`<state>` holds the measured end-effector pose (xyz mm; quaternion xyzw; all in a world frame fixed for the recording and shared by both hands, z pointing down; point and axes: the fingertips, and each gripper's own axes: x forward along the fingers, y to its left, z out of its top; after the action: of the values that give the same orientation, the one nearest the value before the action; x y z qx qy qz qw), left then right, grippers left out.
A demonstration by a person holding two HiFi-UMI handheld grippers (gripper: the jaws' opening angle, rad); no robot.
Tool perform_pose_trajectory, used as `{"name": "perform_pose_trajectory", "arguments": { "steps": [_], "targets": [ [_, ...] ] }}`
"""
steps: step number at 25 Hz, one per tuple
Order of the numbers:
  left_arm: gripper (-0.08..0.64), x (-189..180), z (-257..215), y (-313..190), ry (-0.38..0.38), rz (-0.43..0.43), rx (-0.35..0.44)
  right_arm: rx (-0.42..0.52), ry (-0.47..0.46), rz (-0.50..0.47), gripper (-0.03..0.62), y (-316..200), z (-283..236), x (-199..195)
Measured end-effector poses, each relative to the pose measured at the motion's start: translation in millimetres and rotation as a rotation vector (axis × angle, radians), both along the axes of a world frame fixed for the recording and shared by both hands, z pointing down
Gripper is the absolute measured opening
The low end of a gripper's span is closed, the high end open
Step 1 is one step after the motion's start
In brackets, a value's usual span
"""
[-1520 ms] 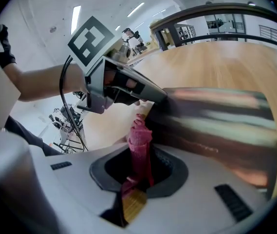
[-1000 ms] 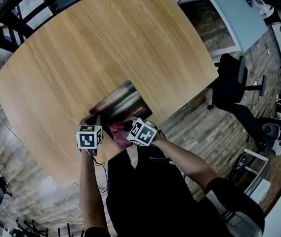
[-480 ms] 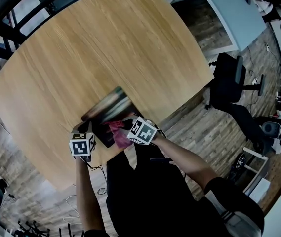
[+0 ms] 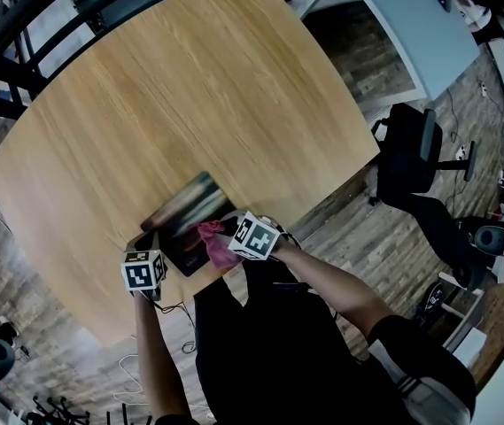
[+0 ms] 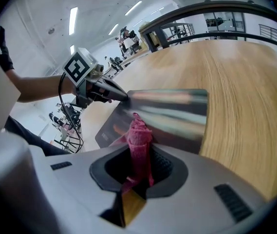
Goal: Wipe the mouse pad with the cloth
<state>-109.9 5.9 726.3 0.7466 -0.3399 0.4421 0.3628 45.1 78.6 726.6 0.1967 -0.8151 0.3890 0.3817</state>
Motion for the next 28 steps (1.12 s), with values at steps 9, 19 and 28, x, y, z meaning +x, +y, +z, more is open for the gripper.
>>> {"name": "perform_pose_trajectory", "arguments": {
  "steps": [9,19,28],
  "targets": [
    [0.023,-1,0,1,-0.030,-0.073,0.008,0.021,-0.003,-0.097,0.072,-9,2,15],
    [0.023,-2,0,0,-0.035,-0.149,0.014,0.066,0.030,-0.142,0.072,-32,2,44],
    [0.023,-3,2,-1,-0.038,-0.204,0.036,0.111,0.082,-0.162,0.072,-48,0,61]
  ]
}}
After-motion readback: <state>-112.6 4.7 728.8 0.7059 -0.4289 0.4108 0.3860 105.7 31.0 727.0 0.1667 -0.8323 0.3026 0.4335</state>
